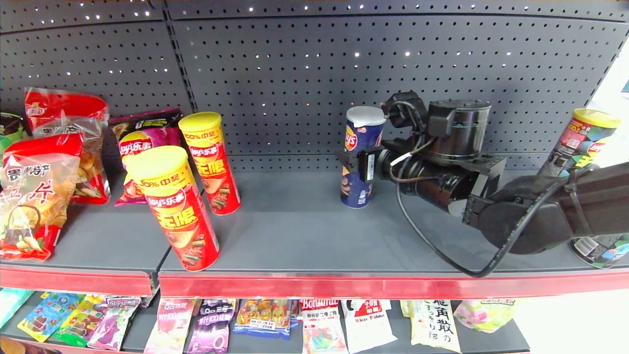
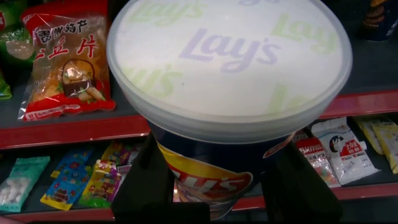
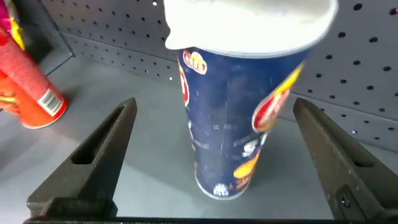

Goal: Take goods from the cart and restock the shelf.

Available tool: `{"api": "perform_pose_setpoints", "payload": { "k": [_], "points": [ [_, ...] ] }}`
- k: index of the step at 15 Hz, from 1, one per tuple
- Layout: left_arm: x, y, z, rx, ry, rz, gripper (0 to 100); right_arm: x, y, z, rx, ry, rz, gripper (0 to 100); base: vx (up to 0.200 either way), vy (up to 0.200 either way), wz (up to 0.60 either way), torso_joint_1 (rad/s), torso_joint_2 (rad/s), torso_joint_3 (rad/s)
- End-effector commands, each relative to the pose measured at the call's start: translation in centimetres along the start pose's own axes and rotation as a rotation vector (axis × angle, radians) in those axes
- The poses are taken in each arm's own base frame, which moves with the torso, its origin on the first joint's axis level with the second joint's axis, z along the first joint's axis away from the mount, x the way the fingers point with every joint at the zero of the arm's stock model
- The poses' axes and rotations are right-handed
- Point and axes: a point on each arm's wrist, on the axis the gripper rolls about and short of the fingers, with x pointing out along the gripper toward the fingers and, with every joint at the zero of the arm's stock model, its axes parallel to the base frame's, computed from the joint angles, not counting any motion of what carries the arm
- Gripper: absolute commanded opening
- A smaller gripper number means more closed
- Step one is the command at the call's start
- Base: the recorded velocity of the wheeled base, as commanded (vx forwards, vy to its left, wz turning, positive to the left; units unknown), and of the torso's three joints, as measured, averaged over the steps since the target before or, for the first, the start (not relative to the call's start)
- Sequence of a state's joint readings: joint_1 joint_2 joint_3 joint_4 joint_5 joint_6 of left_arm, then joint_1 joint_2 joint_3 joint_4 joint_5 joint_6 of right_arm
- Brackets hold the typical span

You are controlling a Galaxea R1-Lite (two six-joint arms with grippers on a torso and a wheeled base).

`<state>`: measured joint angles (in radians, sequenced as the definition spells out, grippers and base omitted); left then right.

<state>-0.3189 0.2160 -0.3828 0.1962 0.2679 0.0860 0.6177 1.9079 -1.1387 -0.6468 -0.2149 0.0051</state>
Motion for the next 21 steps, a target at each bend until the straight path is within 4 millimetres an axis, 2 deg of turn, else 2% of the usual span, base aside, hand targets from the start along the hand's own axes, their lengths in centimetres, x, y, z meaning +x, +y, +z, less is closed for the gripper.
{"api": "perform_pose_setpoints", "payload": {
  "k": [1,10,11,17,19,21],
  "points": [
    [0.0,0.0,0.1,-0.001,-0.002,0.001,0,0.9,0.0,-0.3,0.000,0.002,-0.005,100,0.000,0.000,0.00,0.000,0.00,0.000],
    [0.0,0.0,0.0,-0.001,-0.002,0.001,0,2.2,-0.6,-0.6,0.004,0.002,-0.027,100,0.000,0.000,0.00,0.000,0.00,0.000],
    [-0.1,0.0,0.0,-0.001,-0.003,0.002,0,2.4,-0.6,-0.9,0.004,0.007,-0.027,0,0.000,0.000,0.00,0.000,0.00,0.000],
    [-0.1,0.0,-0.1,-0.001,-0.004,0.004,0,2.3,-0.3,-1.5,0.000,0.025,-0.012,0,0.000,0.000,0.00,0.000,0.00,0.000],
    [-0.1,0.0,-0.1,-0.001,-0.003,0.002,0,1.2,-0.2,-0.5,0.003,0.004,0.001,0,0.000,0.000,0.00,0.000,0.00,0.000],
    [0.0,0.0,-0.3,0.001,0.004,0.000,0,-1.2,-0.7,0.7,0.006,-0.019,0.035,0,0.000,0.000,0.00,0.000,0.00,0.000]
  ]
}}
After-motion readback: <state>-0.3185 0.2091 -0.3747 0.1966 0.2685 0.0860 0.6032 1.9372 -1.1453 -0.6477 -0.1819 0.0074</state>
